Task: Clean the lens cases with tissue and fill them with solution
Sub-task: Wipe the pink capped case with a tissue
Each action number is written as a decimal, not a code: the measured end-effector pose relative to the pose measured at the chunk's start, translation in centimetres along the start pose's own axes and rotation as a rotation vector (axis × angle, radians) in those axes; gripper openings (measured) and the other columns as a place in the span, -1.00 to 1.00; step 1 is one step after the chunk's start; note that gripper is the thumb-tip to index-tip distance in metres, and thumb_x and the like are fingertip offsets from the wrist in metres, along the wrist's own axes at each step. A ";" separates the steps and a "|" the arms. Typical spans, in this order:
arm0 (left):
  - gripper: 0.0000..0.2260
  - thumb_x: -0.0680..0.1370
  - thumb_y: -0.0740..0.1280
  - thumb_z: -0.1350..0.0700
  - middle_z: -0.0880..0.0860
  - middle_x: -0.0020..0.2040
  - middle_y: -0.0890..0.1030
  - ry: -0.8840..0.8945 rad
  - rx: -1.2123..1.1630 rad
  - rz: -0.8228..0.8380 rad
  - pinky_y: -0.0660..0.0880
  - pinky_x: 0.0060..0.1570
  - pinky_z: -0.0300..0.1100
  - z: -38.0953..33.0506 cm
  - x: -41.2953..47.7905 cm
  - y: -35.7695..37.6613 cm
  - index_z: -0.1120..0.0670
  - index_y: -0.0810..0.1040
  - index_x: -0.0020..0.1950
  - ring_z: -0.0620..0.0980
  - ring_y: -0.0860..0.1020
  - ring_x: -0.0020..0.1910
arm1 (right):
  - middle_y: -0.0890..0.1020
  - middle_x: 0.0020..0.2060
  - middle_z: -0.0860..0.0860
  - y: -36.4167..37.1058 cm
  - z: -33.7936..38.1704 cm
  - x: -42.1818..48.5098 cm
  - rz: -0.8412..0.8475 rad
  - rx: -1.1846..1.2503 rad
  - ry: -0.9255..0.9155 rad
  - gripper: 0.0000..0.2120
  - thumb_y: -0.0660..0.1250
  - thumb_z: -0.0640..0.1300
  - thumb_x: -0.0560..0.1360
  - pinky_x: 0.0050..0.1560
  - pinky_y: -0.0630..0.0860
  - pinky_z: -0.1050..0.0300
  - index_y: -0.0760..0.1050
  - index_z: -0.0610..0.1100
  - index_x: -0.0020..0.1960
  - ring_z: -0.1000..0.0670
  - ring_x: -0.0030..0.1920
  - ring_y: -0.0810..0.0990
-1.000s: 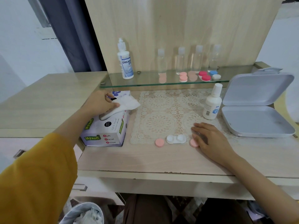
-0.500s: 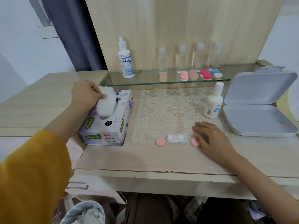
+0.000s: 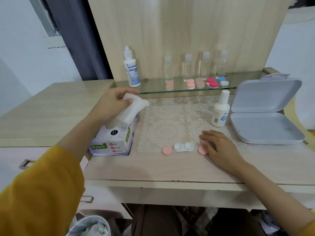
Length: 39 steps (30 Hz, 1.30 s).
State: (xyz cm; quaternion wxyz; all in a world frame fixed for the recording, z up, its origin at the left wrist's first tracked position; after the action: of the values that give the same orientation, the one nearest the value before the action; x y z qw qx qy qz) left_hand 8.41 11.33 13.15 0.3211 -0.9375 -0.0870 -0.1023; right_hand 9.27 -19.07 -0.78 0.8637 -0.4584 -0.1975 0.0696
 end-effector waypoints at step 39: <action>-0.84 0.43 0.41 0.25 -0.14 -0.18 0.59 0.051 0.024 0.376 0.37 -0.22 -0.49 0.5 -4.4 12.2 -0.02 0.60 -0.23 -0.22 0.50 -0.14 | 0.56 -0.05 -0.01 0.2 4.1 0.3 0.020 0.028 -0.127 -0.77 0.39 -0.13 0.42 -0.07 0.29 0.17 0.59 -0.11 0.07 -0.05 -0.02 0.41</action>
State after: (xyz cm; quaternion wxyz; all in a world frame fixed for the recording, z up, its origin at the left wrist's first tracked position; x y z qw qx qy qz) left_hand 6.99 1.71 4.50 0.3478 -0.9305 0.0964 -0.0633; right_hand 7.89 -15.77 1.22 0.8550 -0.4428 -0.2466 0.1100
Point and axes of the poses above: each hand's wrist, its own x-axis towards the middle knuckle, its own y-axis out of the palm, z = x × y, the point moved 3 cm from there along x, towards the middle knuckle
